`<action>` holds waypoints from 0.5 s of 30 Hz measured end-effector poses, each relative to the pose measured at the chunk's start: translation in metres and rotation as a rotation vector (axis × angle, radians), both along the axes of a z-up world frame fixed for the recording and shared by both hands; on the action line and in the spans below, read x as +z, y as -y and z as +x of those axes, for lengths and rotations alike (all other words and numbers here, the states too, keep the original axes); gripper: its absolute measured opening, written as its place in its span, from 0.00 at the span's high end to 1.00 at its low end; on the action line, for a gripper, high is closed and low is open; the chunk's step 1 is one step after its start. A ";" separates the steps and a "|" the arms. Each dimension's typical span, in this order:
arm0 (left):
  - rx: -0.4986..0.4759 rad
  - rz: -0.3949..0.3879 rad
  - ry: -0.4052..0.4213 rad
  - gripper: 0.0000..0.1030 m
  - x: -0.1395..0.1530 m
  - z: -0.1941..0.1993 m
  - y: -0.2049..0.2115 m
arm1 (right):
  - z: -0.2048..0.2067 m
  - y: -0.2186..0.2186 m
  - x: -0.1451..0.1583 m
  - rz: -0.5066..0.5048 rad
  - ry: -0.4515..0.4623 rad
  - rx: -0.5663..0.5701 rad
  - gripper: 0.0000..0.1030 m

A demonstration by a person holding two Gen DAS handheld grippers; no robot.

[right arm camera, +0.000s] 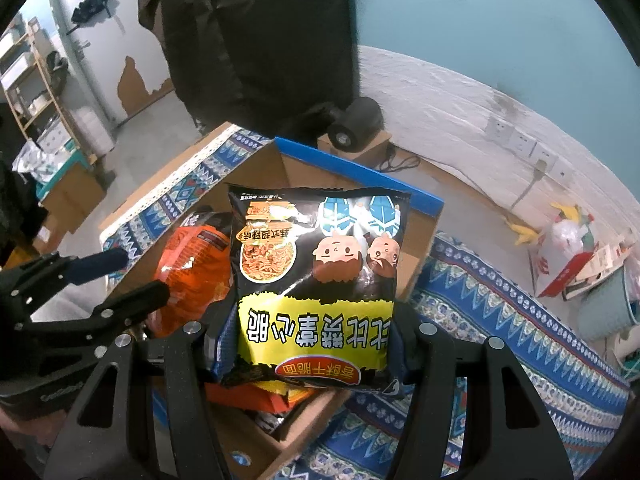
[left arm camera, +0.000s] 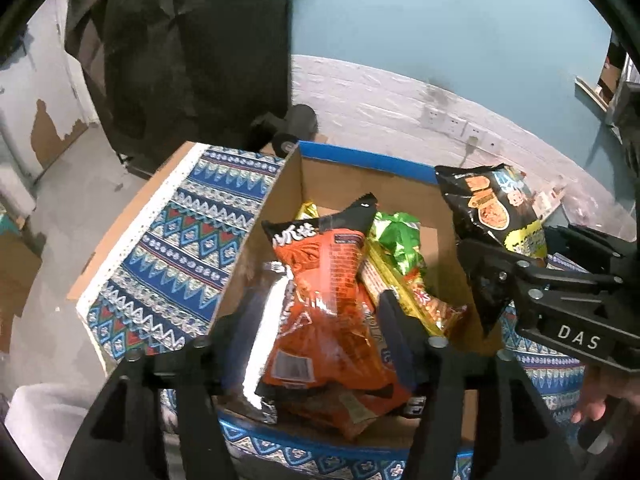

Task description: Organize snacks

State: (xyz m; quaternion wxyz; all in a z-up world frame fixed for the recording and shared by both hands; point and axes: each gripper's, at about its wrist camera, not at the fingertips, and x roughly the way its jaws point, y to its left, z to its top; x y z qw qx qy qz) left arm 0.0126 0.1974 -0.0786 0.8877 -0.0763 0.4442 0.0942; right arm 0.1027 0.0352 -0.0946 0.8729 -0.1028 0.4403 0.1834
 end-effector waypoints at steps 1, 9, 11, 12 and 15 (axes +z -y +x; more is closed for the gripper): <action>0.004 0.008 0.005 0.31 0.000 0.000 0.000 | 0.001 -0.002 -0.001 0.002 -0.003 0.004 0.42; 0.023 0.026 0.000 0.25 0.002 -0.002 -0.003 | 0.003 -0.008 0.002 0.023 -0.001 0.023 0.34; 0.027 0.040 0.011 0.24 0.005 -0.005 0.000 | 0.000 -0.007 0.007 0.031 0.011 0.027 0.29; 0.037 0.043 0.020 0.23 0.008 -0.007 0.000 | -0.001 -0.006 0.010 0.035 0.016 0.030 0.29; 0.035 0.025 0.031 0.22 0.011 -0.011 0.001 | -0.009 -0.003 0.019 0.032 0.040 0.031 0.28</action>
